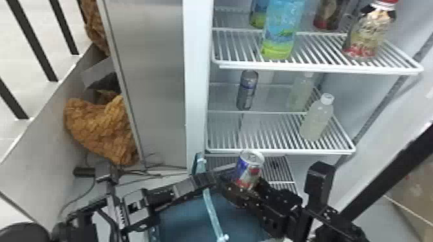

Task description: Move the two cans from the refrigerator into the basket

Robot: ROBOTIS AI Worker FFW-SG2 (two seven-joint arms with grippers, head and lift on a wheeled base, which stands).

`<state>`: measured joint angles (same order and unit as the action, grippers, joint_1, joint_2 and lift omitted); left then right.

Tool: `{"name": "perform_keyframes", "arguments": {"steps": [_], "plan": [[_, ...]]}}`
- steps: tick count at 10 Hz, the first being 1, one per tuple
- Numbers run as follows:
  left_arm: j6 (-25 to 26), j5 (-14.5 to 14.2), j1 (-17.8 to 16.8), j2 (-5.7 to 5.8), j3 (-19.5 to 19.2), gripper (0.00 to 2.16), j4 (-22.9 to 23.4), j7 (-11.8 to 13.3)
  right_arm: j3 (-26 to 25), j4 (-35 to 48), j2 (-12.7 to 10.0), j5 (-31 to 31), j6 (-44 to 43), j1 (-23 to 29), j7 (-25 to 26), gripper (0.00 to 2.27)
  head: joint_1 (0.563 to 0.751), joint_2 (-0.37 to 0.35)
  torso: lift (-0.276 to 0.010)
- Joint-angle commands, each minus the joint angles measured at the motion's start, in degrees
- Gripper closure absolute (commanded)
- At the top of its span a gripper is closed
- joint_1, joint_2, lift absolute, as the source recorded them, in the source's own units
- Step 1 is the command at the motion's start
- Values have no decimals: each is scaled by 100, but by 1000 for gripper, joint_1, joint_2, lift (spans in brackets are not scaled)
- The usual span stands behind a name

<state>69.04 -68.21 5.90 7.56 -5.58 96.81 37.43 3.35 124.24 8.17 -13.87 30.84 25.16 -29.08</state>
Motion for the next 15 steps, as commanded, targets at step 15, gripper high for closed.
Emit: {"name": "perform_keyframes", "arguments": {"steps": [15], "plan": [[0,-23,42,-18,-25,1210,1,1,-804,-267,-308,142,-1707,-295,992,265,695,-209,-219]]}}
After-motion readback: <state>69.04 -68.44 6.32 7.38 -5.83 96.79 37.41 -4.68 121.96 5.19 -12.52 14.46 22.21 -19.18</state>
